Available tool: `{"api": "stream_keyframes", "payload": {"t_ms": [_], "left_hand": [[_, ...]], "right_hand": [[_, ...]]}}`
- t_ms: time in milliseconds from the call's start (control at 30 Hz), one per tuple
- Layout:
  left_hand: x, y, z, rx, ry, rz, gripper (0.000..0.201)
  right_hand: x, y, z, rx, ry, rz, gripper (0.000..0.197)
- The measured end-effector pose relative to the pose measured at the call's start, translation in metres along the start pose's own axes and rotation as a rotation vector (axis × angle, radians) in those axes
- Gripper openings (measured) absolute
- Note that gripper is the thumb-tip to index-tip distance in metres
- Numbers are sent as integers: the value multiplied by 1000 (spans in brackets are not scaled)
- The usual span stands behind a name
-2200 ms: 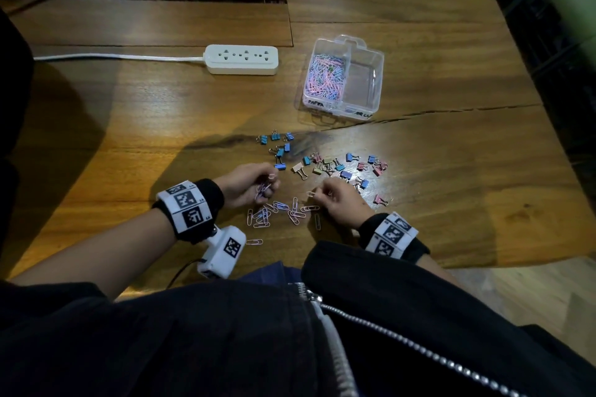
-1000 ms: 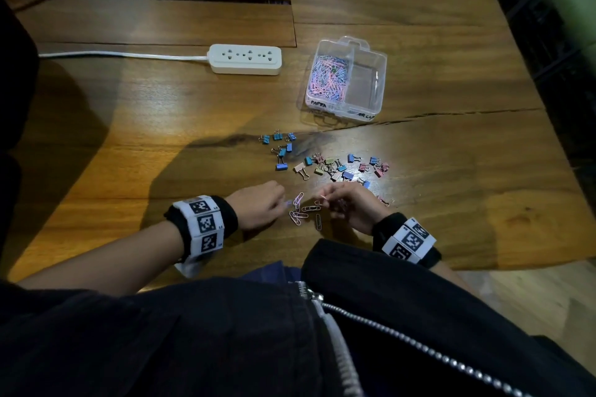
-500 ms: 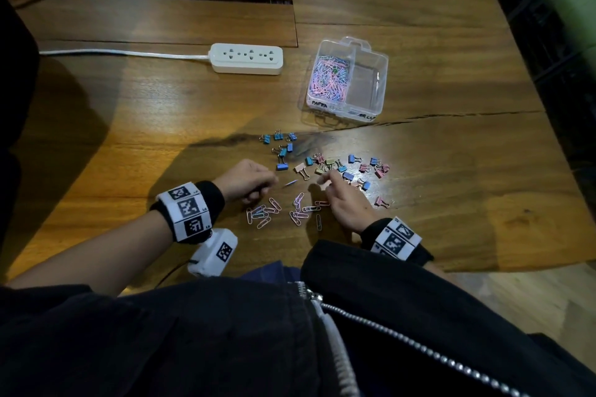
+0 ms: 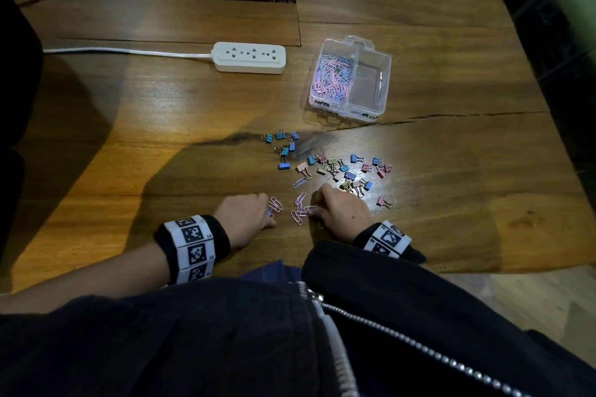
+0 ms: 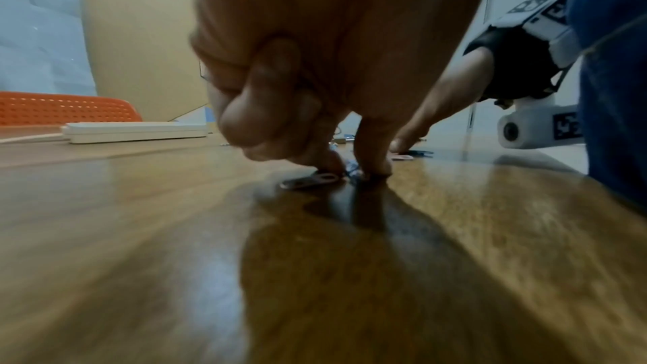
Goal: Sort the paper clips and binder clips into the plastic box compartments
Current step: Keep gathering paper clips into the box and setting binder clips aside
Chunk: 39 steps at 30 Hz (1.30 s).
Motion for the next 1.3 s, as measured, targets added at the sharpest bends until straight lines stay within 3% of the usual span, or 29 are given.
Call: {"api": "stream_keyframes", "payload": {"t_ms": [133,300,367,467,533,600,700,800,900,967,1033,1133,1200,1300], "left_hand": [[3,16,3,18,39,-108,34],[-9,11,7,157,30,-112,18],[-15,1,13,424,48,-81,19],[-19,-6,26,1192,25,-88,24],[-20,-1,37,1603,-41,-150,13],[-22,3,44,1808,-65,-176,11],[-29,5,43,1875,-62,-138,29],[-32,6,37,1727,-100,-53,33],[-31,-5,33,1215,-84,-32,29],[-23,-9,29,902,-110,-93,27],[-6,-11,17,669,-231,-146,26],[23,-24,-8,221,-411,-171,35],[32,-30,-18,64,-428,-192,39],[31,-29,-23,12,-326,-252,36]], "right_hand": [[-3,-4,-4,25,-35,23,24],[-5,-4,-10,-107,-123,34,11],[-6,-2,-5,-226,-109,12,10],[-5,5,11,-436,-35,-22,10],[-5,11,18,-589,-27,-42,14],[-5,15,22,-765,-52,-36,22],[-4,21,19,-1106,-153,-65,22],[-4,28,8,-1348,-243,-174,25],[0,30,-5,-1538,-345,-266,23],[1,31,-10,-1587,-369,-303,34],[1,38,-13,-1514,-326,-358,42],[-1,44,-13,-1322,-269,-365,37],[-3,43,-10,-1225,-248,-339,31],[-6,43,-1,-975,-155,-300,29]]}}
Point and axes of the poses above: each hand's wrist, its own x-axis away from the middle knuckle, its own z-axis out of the back of the hand, y = z × x, the point moved 10 cm from there along -x, towards the middle knuckle, and after that the axes turned 5 degrees about -z, right-handed, at the moved point
